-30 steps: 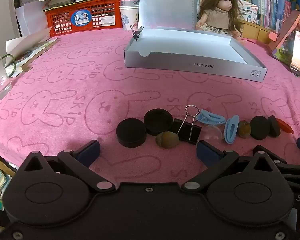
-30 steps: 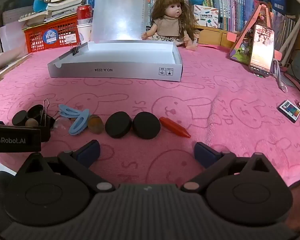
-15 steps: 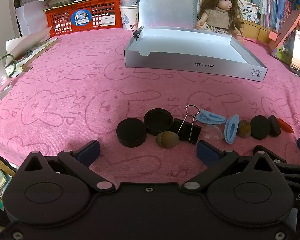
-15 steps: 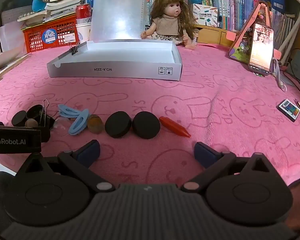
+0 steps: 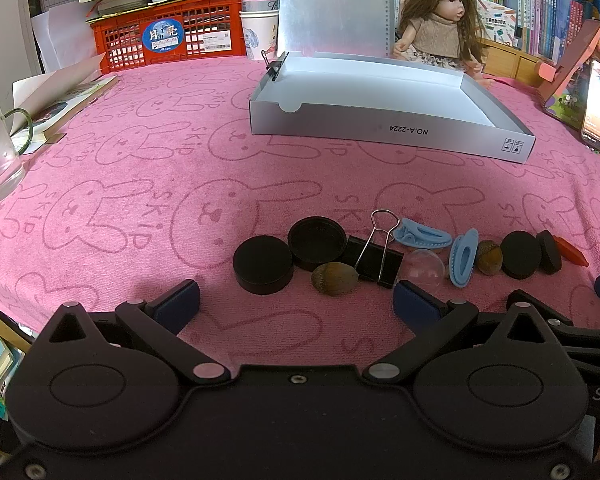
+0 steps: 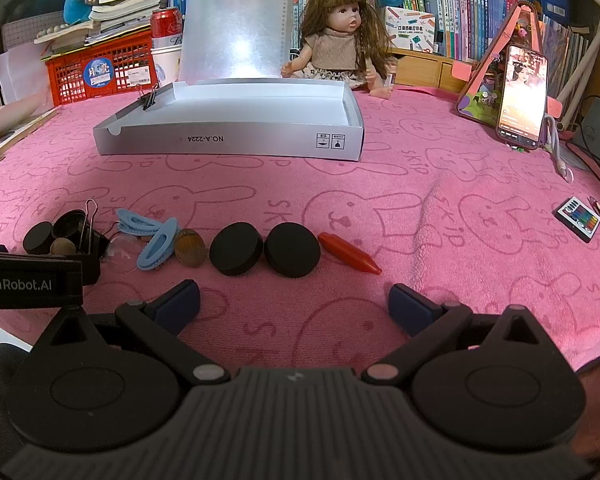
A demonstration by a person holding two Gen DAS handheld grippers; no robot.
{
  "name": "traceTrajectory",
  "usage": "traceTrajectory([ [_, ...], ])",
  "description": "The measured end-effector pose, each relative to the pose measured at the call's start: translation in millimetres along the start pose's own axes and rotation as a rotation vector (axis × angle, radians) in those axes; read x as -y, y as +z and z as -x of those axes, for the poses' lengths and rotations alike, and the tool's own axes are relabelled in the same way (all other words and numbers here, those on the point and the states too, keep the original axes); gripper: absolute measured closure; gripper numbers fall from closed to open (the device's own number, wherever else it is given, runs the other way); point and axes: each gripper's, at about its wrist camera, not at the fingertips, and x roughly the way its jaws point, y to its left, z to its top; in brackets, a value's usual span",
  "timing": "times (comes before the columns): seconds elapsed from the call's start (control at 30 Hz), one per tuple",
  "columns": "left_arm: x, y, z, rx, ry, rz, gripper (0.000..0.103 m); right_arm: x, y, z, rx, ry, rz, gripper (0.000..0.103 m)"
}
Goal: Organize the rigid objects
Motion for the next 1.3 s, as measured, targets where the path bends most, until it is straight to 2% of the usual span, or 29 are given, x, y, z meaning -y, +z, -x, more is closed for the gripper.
traceTrajectory([
  [1.3,-2.2,-2.8,0.5,0.014,-0.001,-0.003,0.0,0.6,-6.2,4.0,0.047,-0.003,-0.008,0.001],
])
